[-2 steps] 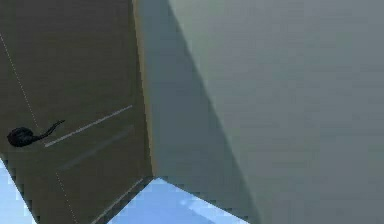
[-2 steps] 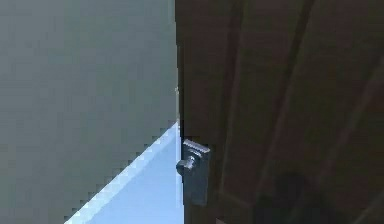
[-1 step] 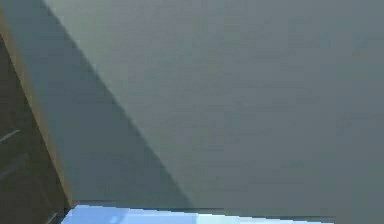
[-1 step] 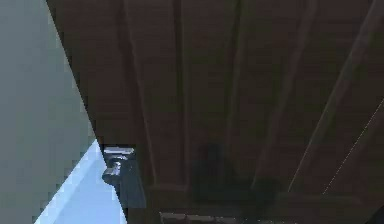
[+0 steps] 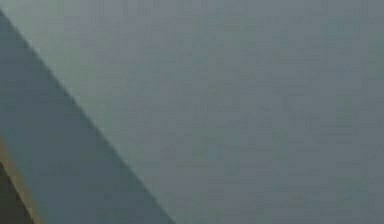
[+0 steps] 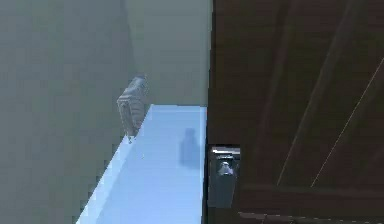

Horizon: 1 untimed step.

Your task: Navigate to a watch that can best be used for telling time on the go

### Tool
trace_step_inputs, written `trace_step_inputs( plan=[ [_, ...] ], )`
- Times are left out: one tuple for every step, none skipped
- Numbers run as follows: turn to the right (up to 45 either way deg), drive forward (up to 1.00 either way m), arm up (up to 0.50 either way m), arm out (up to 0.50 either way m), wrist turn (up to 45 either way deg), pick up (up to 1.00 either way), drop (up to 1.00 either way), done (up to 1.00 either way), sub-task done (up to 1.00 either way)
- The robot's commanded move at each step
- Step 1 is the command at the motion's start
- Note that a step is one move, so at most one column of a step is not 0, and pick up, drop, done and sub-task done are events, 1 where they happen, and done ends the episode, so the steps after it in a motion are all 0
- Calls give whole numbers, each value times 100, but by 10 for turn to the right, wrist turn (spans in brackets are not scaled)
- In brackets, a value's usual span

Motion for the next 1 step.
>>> trace_step_inputs(
  plan=[
    [420, 0, 0, 0, 0, 0, 0, 0, 0]
  ],
)
